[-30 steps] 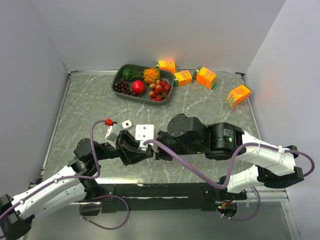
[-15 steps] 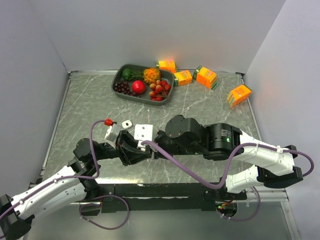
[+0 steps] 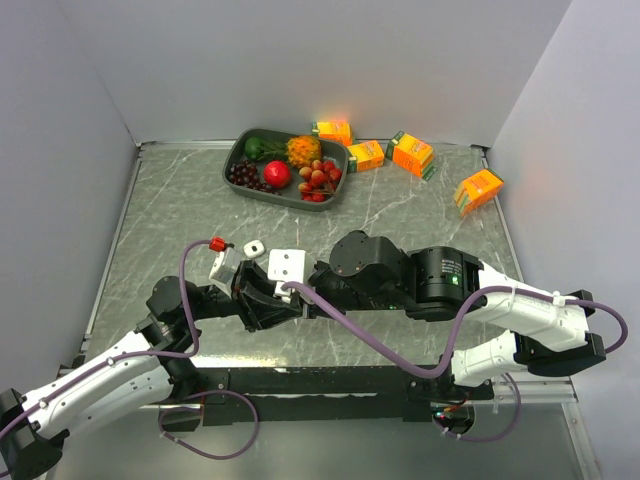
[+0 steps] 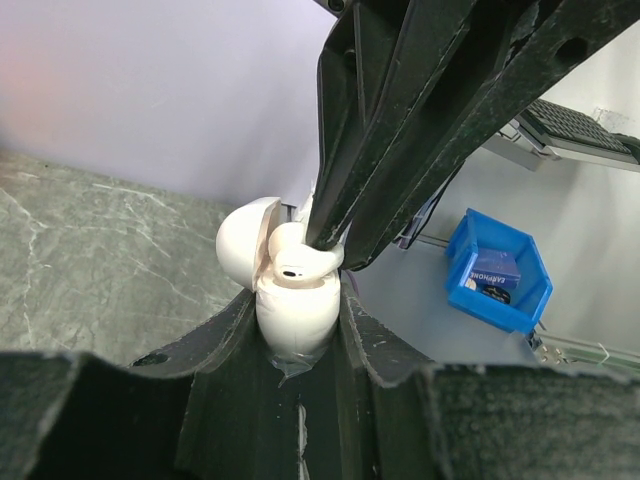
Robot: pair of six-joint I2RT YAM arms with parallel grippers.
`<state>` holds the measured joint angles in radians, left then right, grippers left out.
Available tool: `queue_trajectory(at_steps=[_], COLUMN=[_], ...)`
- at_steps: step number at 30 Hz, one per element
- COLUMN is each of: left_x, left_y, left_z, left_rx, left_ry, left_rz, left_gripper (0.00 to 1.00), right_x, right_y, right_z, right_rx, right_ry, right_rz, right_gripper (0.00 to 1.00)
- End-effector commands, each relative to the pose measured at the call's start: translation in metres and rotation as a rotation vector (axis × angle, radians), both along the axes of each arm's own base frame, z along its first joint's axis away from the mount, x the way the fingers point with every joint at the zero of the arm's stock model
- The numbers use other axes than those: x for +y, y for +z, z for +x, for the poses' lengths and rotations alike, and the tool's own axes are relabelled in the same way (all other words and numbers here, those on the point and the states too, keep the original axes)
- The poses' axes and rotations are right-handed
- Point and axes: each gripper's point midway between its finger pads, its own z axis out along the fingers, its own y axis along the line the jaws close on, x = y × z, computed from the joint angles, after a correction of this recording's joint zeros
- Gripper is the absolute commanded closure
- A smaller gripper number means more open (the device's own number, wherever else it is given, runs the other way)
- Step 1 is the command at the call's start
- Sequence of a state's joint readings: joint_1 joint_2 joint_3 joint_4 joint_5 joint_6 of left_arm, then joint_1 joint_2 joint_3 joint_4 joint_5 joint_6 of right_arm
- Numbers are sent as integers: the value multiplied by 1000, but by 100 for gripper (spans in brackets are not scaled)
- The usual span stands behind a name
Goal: Insert the wireless bluetooth earbuds into the charging case
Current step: Adjust the earbud with the charging case.
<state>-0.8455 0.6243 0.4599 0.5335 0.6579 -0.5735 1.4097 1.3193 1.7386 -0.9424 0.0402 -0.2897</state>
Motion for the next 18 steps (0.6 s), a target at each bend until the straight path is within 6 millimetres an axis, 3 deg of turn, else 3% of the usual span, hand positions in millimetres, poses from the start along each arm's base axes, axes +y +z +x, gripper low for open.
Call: queue_trajectory(at_steps=[1, 10, 18], left_x=[7, 7, 8], left_y=[30, 31, 29], left_z=[-8, -10, -10], left_rx=[-55, -67, -71], left_ry=[-17, -21, -17], left_rz=[-74, -78, -78], left_gripper=[99, 99, 99], right_x=[3, 4, 5], right_y=[-4, -4, 2], right_z=[3, 5, 6], right_rx=[-23, -25, -4], right_ry=[-8, -22, -39], right_rz=[-12, -14, 7], right_gripper=[80, 85, 99])
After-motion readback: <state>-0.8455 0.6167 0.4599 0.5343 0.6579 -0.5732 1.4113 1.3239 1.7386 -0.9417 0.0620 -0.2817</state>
